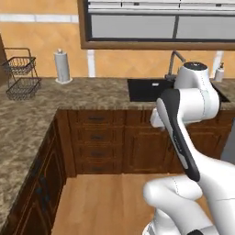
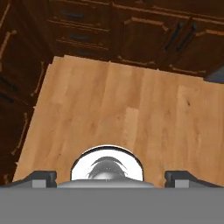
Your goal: Navigate to the stove.
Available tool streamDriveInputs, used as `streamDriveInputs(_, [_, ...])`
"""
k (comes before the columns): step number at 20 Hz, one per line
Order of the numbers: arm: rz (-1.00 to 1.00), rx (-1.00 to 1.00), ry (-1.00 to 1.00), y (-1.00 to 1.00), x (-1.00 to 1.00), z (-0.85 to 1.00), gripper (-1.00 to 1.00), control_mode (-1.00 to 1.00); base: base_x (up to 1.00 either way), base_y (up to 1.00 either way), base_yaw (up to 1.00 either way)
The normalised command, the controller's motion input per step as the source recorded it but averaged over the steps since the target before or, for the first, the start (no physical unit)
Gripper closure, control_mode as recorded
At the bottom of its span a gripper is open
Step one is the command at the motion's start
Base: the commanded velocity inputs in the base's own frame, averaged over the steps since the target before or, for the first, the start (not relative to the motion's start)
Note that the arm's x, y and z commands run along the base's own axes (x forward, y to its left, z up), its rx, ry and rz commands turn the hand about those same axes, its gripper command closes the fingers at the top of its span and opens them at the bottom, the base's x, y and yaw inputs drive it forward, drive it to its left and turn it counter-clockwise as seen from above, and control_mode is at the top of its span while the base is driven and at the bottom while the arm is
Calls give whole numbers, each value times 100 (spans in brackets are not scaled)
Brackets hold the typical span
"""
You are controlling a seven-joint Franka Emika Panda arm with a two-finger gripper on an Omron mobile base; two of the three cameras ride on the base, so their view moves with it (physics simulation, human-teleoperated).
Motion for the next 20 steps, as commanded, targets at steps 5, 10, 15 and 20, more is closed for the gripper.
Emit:
streamDriveInputs(5, [0, 0, 0, 0, 0, 0, -100, 100, 0, -100, -66])
streamDriveInputs(10, [0, 0, 0, 0, 0, 0, -100, 100, 1, -100, -68])
streamDriveInputs(15, [0, 0, 0, 0, 0, 0, -100, 100, 7, -98, -65])
streamDriveInputs(20, [0, 0, 0, 0, 0, 0, -100, 100, 1, -9, -97])
